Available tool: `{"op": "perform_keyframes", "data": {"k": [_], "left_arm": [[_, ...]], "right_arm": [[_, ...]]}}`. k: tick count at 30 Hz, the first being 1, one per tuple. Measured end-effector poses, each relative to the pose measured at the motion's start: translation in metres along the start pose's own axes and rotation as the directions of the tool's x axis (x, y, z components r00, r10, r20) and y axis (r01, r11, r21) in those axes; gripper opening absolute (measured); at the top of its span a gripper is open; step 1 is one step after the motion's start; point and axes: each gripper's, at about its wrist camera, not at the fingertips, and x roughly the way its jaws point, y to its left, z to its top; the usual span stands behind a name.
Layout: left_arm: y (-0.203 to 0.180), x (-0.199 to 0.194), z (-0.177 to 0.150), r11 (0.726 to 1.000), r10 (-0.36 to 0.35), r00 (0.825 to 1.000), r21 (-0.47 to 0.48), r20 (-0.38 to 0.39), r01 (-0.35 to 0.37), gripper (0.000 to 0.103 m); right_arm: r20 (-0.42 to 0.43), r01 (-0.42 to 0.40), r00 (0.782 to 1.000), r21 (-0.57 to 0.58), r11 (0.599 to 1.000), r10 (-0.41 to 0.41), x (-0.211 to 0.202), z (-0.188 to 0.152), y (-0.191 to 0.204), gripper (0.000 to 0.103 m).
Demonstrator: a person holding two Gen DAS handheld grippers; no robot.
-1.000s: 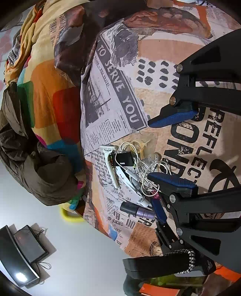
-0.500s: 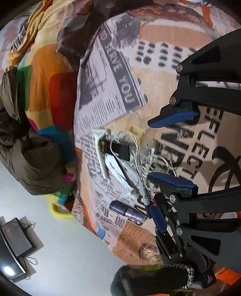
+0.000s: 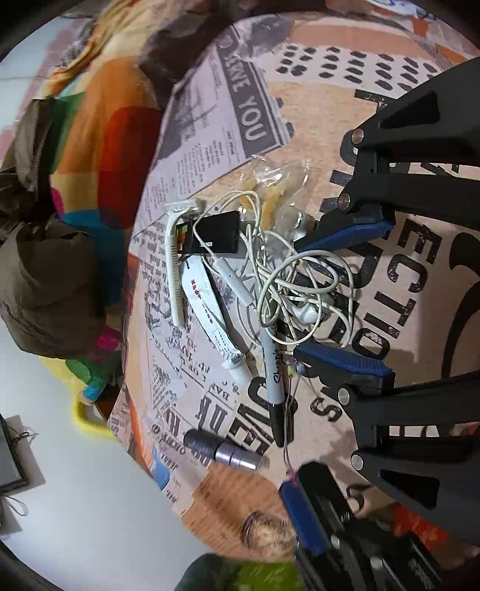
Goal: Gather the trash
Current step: 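Grasp the white earphones with the right tool while left holds wrapper, then lower pink wrapper and earphones into the white bin and open both tools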
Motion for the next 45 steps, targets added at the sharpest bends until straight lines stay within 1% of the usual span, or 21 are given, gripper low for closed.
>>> {"op": "perform_keyframes", "data": {"k": [1, 2, 3, 5, 7, 9, 11, 15, 18, 21, 27, 36, 40, 43, 45], "left_arm": [[0.001, -0.001, 0.000, 1.000, 0.002, 1.000, -0.001, 0.005, -0.002, 0.029], [0.003, -0.002, 0.000, 1.000, 0.002, 1.000, -0.004, 0.008, -0.002, 0.029], [0.005, -0.003, 0.000, 1.000, -0.001, 1.000, -0.013, 0.010, 0.001, 0.029], [0.009, -0.005, 0.001, 0.999, -0.010, 1.000, -0.031, 0.015, 0.010, 0.029], [0.010, -0.008, 0.001, 0.999, -0.002, 1.000, -0.033, 0.024, 0.003, 0.029], [0.010, -0.012, 0.003, 0.999, -0.001, 0.999, -0.035, 0.034, 0.002, 0.029], [0.009, -0.017, 0.005, 0.999, -0.005, 0.999, -0.038, 0.047, 0.007, 0.029], [0.005, -0.029, 0.010, 0.998, -0.021, 0.997, -0.053, 0.078, 0.025, 0.029], [0.001, -0.041, 0.014, 0.998, -0.020, 0.994, -0.054, 0.104, 0.026, 0.029], [-0.002, -0.050, 0.017, 0.998, -0.029, 0.993, -0.059, 0.116, 0.036, 0.029], [-0.003, -0.072, 0.018, 0.999, -0.014, 0.991, -0.046, 0.133, 0.020, 0.029], [0.002, -0.105, 0.017, 0.999, 0.008, 0.986, -0.051, 0.165, 0.000, 0.029], [0.005, -0.124, 0.014, 0.998, 0.012, 0.984, -0.064, 0.180, 0.000, 0.029], [0.008, -0.139, 0.011, 0.998, 0.025, 0.981, -0.064, 0.193, -0.013, 0.029], [0.010, -0.148, 0.009, 0.998, 0.033, 0.979, -0.065, 0.199, -0.020, 0.029]], "right_arm": [[0.008, 0.037, 0.999, -0.015, 0.999, -0.037, 0.001, -0.001, 0.002, 0.029], [0.010, 0.048, 0.999, -0.020, 0.999, -0.048, 0.001, 0.000, 0.002, 0.017], [0.012, 0.043, 0.999, -0.016, 0.999, -0.042, 0.002, 0.000, 0.000, 0.018], [0.009, 0.004, 1.000, 0.025, 1.000, -0.004, 0.001, 0.001, -0.008, 0.017], [0.008, -0.019, 1.000, 0.052, 0.998, 0.018, -0.002, 0.003, -0.015, 0.017], [0.018, -0.040, 0.999, 0.066, 0.997, 0.039, -0.010, 0.004, -0.020, 0.017], [0.046, -0.058, 0.997, 0.069, 0.996, 0.055, -0.024, 0.006, -0.026, 0.017], [0.089, -0.054, 0.995, 0.058, 0.997, 0.049, -0.045, 0.008, -0.030, 0.017], [0.125, -0.042, 0.992, 0.054, 0.998, 0.035, -0.062, 0.010, -0.032, 0.017], [0.157, -0.034, 0.987, 0.071, 0.997, 0.022, -0.076, 0.014, -0.036, 0.017], [0.206, -0.016, 0.979, 0.106, 0.994, -0.006, -0.097, 0.020, -0.045, 0.017], [0.245, -0.011, 0.969, 0.134, 0.991, -0.023, -0.138, 0.022, -0.062, 0.017], [0.263, -0.005, 0.964, 0.125, 0.992, -0.029, -0.156, 0.024, -0.059, 0.017], [0.281, 0.018, 0.958, 0.107, 0.994, -0.048, -0.170, 0.027, -0.052, 0.017], [0.288, 0.018, 0.956, 0.100, 0.995, -0.046, -0.176, 0.029, -0.050, 0.017]]}}
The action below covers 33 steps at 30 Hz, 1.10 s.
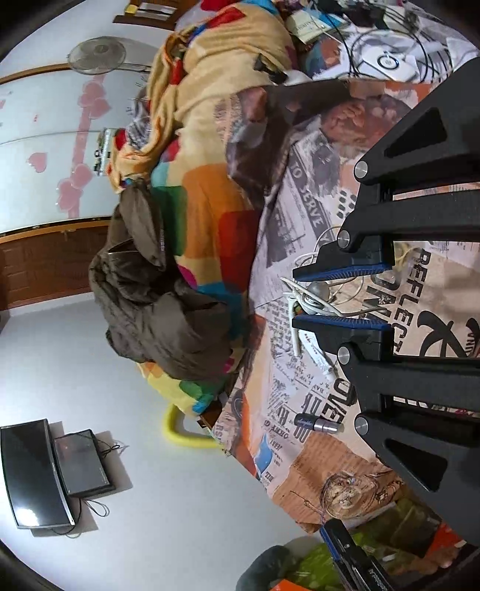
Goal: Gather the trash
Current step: 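Lower pink wrapper and earphones into the white bin and open both tools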
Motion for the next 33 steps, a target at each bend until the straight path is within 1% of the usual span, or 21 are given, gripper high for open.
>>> {"op": "perform_keyframes", "data": {"k": [7, 15, 22, 28, 33], "left_arm": [[0.011, -0.033, -0.002, 1.000, 0.030, 0.999, -0.001, 0.030, -0.030, 0.029], [0.037, -0.077, -0.009, 0.998, 0.055, 0.996, -0.034, 0.069, -0.052, 0.029], [0.065, -0.129, -0.025, 0.994, 0.106, 0.989, -0.048, 0.099, -0.101, 0.029], [0.093, -0.170, -0.044, 0.985, 0.161, 0.981, -0.074, 0.110, -0.154, 0.029], [0.122, -0.203, -0.063, 0.975, 0.209, 0.971, -0.105, 0.118, -0.197, 0.029]], "right_arm": [[0.032, -0.007, 0.999, -0.033, 0.999, 0.009, -0.019, 0.011, 0.017, 0.017], [0.053, -0.051, 0.997, -0.104, 0.993, 0.057, -0.046, 0.014, 0.063, 0.017], [0.054, -0.128, 0.989, -0.175, 0.976, 0.139, -0.071, 0.004, 0.117, 0.017], [0.049, -0.193, 0.976, -0.251, 0.948, 0.212, -0.090, -0.009, 0.170, 0.017], [0.023, -0.279, 0.954, -0.297, 0.913, 0.299, -0.102, -0.021, 0.215, 0.017]]}}
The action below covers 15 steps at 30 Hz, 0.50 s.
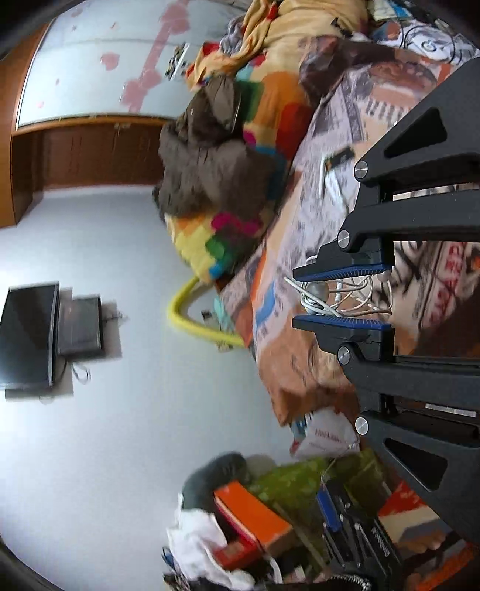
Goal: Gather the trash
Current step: 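Lower pink wrapper and earphones into the white bin and open both tools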
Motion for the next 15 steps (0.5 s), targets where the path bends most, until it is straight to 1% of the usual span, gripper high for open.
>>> {"op": "perform_keyframes", "data": {"k": [7, 11, 15], "left_arm": [[0.052, -0.033, -0.023, 0.995, 0.074, 0.997, -0.061, -0.009, -0.075, 0.029], [0.082, -0.050, -0.041, 0.987, 0.126, 0.992, -0.098, -0.019, -0.128, 0.029], [0.112, -0.061, -0.064, 0.977, 0.166, 0.985, -0.127, -0.049, -0.171, 0.029]], "right_arm": [[-0.017, -0.113, 0.994, -0.070, 0.991, 0.112, 0.008, -0.009, 0.063, 0.017], [-0.044, -0.181, 0.983, -0.113, 0.977, 0.177, 0.016, -0.018, 0.100, 0.017], [-0.084, -0.240, 0.970, -0.153, 0.959, 0.229, 0.027, -0.030, 0.134, 0.017]]}}
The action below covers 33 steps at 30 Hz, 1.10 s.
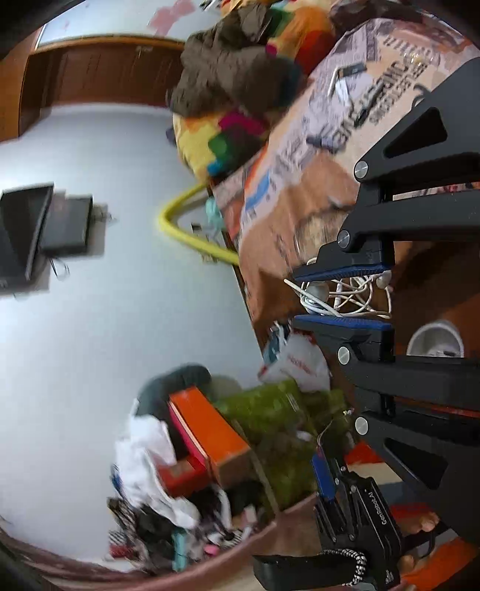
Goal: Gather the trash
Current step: 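Lower pink wrapper and earphones into the white bin and open both tools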
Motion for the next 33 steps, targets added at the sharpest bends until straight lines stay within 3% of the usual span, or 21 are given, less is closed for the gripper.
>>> {"op": "perform_keyframes", "data": {"k": [6, 15, 22, 33], "left_arm": [[0.039, 0.001, -0.030, 0.998, 0.058, 0.997, -0.034, -0.054, -0.060, 0.029], [0.080, 0.020, -0.079, 0.987, 0.097, 0.986, -0.114, -0.134, -0.113, 0.029], [0.102, 0.045, -0.118, 0.973, 0.101, 0.974, -0.183, -0.204, -0.139, 0.029], [0.120, 0.084, -0.165, 0.954, 0.087, 0.949, -0.250, -0.302, -0.167, 0.029]], "right_arm": [[-0.076, -0.086, 0.994, -0.036, 0.996, 0.083, 0.032, -0.015, 0.037, 0.017], [-0.219, -0.148, 0.967, -0.069, 0.987, 0.130, 0.076, -0.051, 0.074, 0.017], [-0.340, -0.185, 0.928, -0.074, 0.980, 0.149, 0.115, -0.083, 0.093, 0.017], [-0.517, -0.225, 0.841, -0.071, 0.972, 0.157, 0.177, -0.135, 0.110, 0.017]]}}
